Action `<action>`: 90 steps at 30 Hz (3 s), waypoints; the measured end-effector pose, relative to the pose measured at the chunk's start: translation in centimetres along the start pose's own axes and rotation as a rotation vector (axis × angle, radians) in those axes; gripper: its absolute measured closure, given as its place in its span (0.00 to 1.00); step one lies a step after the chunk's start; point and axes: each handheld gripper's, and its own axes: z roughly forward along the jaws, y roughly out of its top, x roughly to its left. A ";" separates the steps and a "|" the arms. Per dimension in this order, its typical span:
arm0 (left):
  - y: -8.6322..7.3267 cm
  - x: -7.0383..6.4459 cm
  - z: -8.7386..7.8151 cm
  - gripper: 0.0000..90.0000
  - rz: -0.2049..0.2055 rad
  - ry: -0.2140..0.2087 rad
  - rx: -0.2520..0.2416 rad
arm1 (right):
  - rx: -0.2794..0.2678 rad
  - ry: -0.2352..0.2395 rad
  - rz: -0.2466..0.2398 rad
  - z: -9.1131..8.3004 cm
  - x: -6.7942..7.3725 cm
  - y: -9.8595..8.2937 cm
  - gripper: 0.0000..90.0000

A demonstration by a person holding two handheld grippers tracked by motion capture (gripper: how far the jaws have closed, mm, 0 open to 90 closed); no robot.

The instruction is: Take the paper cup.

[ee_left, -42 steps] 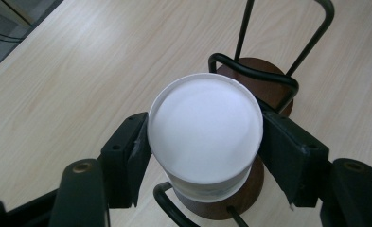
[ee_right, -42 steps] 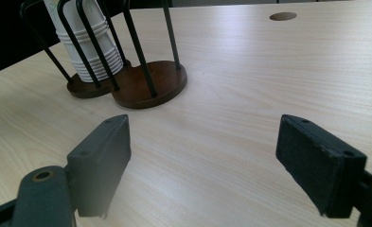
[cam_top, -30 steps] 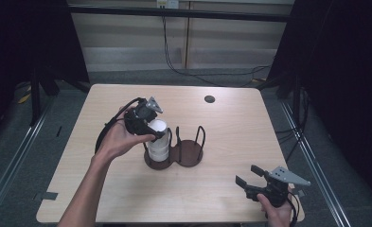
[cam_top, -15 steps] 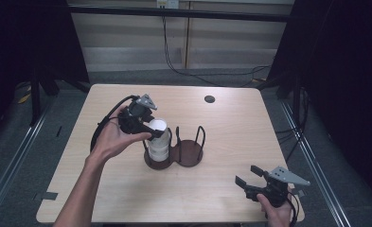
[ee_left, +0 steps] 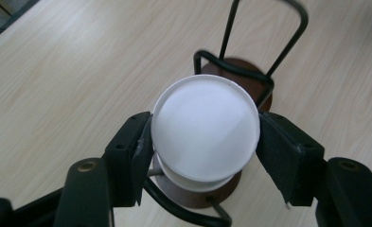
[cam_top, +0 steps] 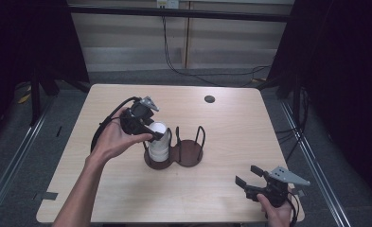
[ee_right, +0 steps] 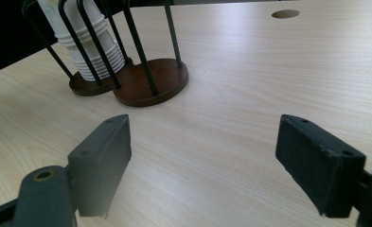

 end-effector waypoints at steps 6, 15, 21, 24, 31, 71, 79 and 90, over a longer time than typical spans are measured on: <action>-0.1 -0.4 -1.0 0.42 0.015 0.009 -0.017 | -0.002 -0.001 0.003 -0.1 0.0 0.0 0.21; -0.4 0.3 -1.7 0.42 -0.004 -0.002 -0.031 | -0.002 -0.001 0.003 0.0 -0.1 0.0 0.21; -0.7 0.6 -3.1 0.42 -0.032 -0.003 -0.086 | -0.002 0.000 0.000 0.0 0.0 0.0 0.21; -0.9 0.8 -3.4 0.42 -0.039 0.002 -0.101 | -0.002 -0.001 0.001 0.0 0.0 0.0 0.21; -1.5 1.0 -4.5 0.42 -0.086 0.000 -0.186 | -0.004 0.001 0.002 0.0 0.0 0.0 0.21; -5.9 0.0 -6.6 0.42 -0.124 -0.061 -0.483 | 0.003 0.034 -0.012 0.4 0.7 0.1 0.19; -6.2 -1.2 -6.7 0.42 -0.107 -0.077 -0.502 | 0.002 0.086 -0.022 0.6 1.3 0.2 0.16; -6.0 -3.0 -6.8 0.42 -0.064 -0.130 -0.522 | -0.007 0.215 -0.067 1.3 3.0 1.1 0.15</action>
